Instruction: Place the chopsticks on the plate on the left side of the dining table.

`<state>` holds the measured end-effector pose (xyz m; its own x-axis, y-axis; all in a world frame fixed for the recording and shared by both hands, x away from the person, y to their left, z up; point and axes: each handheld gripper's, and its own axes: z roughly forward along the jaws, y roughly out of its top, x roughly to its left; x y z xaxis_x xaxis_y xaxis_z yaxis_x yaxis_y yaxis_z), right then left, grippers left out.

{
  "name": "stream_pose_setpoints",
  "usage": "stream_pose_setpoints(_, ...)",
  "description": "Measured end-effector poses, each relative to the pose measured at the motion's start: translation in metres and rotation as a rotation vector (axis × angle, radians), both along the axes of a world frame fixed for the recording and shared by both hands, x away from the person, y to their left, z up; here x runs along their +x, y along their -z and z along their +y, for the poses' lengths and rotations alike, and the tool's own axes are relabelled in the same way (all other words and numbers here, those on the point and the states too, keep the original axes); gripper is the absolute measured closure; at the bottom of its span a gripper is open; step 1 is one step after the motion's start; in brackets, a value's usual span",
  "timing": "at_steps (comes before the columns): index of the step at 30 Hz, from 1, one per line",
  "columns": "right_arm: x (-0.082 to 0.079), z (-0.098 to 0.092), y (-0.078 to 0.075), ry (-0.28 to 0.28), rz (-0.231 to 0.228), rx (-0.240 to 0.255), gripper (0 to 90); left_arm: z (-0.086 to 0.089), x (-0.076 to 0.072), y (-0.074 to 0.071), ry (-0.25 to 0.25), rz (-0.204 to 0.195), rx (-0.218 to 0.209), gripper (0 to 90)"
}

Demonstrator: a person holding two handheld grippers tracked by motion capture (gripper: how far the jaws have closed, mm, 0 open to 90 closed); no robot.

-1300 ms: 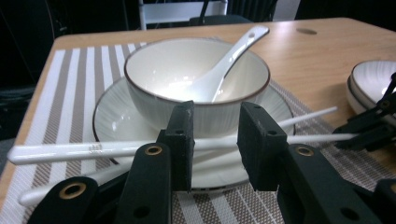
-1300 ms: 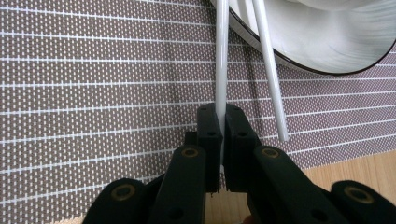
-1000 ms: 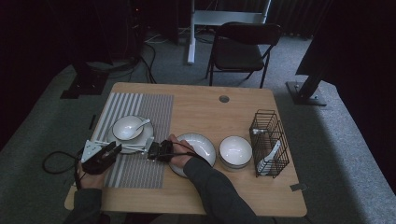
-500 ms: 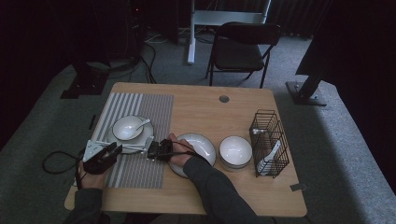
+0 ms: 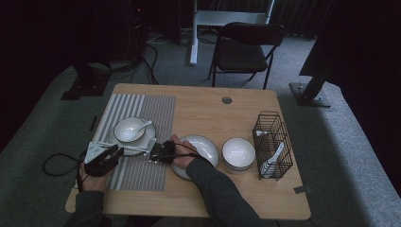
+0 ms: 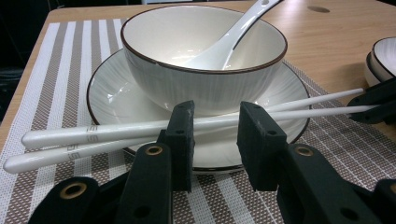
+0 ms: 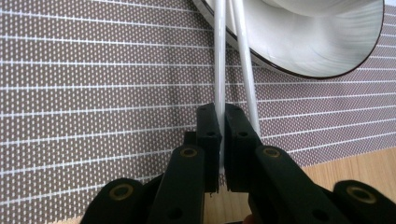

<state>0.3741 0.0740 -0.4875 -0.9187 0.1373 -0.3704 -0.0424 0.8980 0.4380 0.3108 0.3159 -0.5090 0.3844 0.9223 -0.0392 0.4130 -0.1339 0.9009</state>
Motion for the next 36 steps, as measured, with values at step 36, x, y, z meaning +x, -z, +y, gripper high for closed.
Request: stream_pose_setpoints(36,0.0,-0.024,-0.018,0.058,0.006,0.122,66.3,-0.003,0.004,0.003,0.001,0.034,0.013,67.3)
